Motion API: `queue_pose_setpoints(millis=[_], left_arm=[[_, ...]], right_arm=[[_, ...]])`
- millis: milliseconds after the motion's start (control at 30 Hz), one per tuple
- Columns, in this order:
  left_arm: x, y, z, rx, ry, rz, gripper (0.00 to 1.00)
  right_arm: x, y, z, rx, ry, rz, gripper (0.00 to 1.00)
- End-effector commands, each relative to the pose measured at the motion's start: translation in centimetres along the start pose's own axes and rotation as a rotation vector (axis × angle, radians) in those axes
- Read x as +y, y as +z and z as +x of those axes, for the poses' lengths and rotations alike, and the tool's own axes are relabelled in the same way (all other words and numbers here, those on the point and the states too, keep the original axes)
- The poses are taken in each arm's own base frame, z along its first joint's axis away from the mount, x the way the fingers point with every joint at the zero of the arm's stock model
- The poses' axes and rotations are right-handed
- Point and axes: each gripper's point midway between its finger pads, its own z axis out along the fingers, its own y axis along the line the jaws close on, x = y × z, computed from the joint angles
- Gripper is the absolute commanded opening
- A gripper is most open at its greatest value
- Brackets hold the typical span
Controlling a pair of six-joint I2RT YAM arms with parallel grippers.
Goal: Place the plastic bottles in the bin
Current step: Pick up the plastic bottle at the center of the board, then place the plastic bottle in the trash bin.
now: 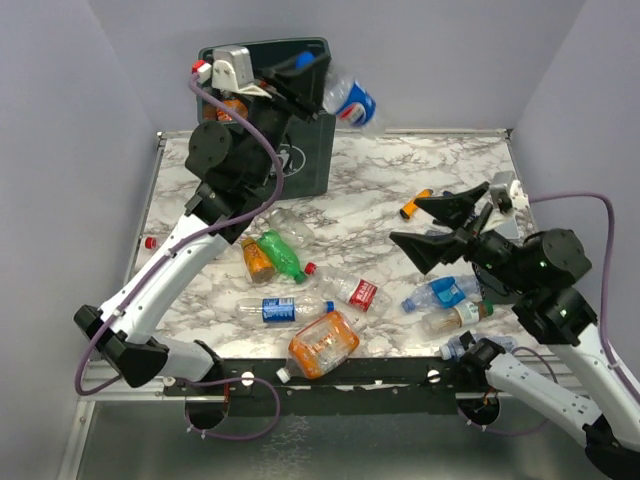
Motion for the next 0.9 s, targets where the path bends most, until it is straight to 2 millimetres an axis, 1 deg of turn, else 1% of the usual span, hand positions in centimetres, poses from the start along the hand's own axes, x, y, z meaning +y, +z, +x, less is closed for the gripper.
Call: queue_pose_setpoints(millis=[0, 33, 100, 167, 200, 300, 367, 400, 533, 700, 733, 767, 867], left_arm=[[3.9, 2.2, -8.7, -0.323, 0.265, -0.234, 0.0], [4.8, 2.9, -9.6, -0.345, 0.307, -0.281, 0.0], [6.9, 4.4, -10.5, -0.363, 0.368, -0.351, 0.0], [9.1, 5.6, -10.4, -0.363, 0.401, -0.417, 0.0], [10.2, 6.0, -9.8, -0.362, 0.421, -0.447, 0.0], [13.1, 7.3, -7.4, -0.332, 0.512, -0.523, 0.0], [14.6, 8.0, -5.4, -0.303, 0.574, -0.553, 0.0], [15.1, 8.4, -4.4, -0.287, 0.596, -0.554, 0.0], [16.2, 9.5, -0.5, -0.223, 0.618, -0.522, 0.0], [17.7, 9.8, 3.6, -0.125, 0.615, -0.513, 0.0], [18.0, 9.9, 4.6, -0.094, 0.621, -0.511, 0.0], [18.3, 9.9, 5.4, -0.064, 0.626, -0.51, 0.0], [19.9, 9.6, 8.3, 0.04, 0.644, -0.536, 0.0]], right_arm=[[-1.6, -1.9, 2.1, -0.004, 0.082, 0.113, 1.0], [-1.9, -2.2, 2.7, -0.006, 0.097, 0.136, 1.0], [-2.5, -2.9, 4.0, -0.002, 0.122, 0.171, 1.0], [-3.3, -3.4, 5.1, 0.005, 0.149, 0.216, 1.0], [-3.8, -3.7, 5.6, 0.007, 0.165, 0.247, 1.0], [-4.9, -4.3, 6.9, 0.021, 0.207, 0.318, 1.0], [-5.0, -4.6, 7.7, 0.038, 0.219, 0.329, 1.0], [-5.4, -4.8, 7.9, 0.04, 0.221, 0.351, 1.0], [-5.8, -5.2, 8.4, 0.05, 0.21, 0.376, 1.0], [-6.3, -5.3, 9.0, 0.056, 0.195, 0.393, 1.0], [-8.3, -5.9, 8.6, 0.034, 0.187, 0.47, 1.0], [-6.6, -5.2, 9.2, 0.059, 0.194, 0.402, 1.0], [-6.6, -5.0, 9.6, 0.075, 0.188, 0.4, 1.0]])
